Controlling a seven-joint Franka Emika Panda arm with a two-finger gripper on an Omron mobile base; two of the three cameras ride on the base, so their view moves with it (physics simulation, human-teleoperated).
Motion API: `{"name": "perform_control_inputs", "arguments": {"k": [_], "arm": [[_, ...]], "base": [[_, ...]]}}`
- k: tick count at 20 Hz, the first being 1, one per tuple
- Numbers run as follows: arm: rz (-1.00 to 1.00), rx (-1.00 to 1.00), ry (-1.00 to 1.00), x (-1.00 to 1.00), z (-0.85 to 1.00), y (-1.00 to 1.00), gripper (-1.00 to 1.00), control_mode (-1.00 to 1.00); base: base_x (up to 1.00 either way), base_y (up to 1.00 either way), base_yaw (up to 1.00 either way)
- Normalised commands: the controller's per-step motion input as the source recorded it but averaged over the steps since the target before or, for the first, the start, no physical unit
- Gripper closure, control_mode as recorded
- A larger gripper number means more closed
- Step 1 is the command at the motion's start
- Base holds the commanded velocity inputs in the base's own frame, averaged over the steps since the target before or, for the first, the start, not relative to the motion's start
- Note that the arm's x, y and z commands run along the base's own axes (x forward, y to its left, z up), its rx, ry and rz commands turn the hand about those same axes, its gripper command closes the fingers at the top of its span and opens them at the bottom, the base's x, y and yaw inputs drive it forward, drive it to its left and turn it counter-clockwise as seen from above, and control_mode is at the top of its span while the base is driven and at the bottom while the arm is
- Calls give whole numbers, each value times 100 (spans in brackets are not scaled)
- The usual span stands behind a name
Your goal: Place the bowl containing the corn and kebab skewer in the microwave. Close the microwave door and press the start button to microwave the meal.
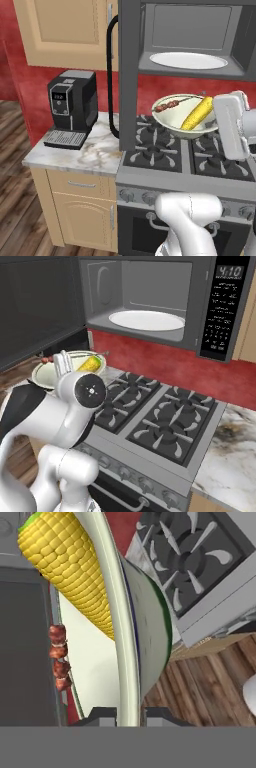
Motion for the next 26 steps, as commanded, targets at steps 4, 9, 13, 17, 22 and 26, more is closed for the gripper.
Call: {"name": "perform_control_inputs", "arguments": {"k": [4,9,13,17,22,26], "arm": [[-10,0,0,0,50,-2,100,-100],[-21,0,0,0,32,-17,100,-100],[-18,2,-1,0,24,-51,100,-100],[-11,1,-7,-2,0,-55,100,-100],[-4,0,-24,-19,0,-15,100,-100],[-3,0,-21,-15,8,2,100,-100]], "base": [[0,0,0],[0,0,0],[0,0,0],[0,0,0],[0,0,0],[0,0,0]]}}
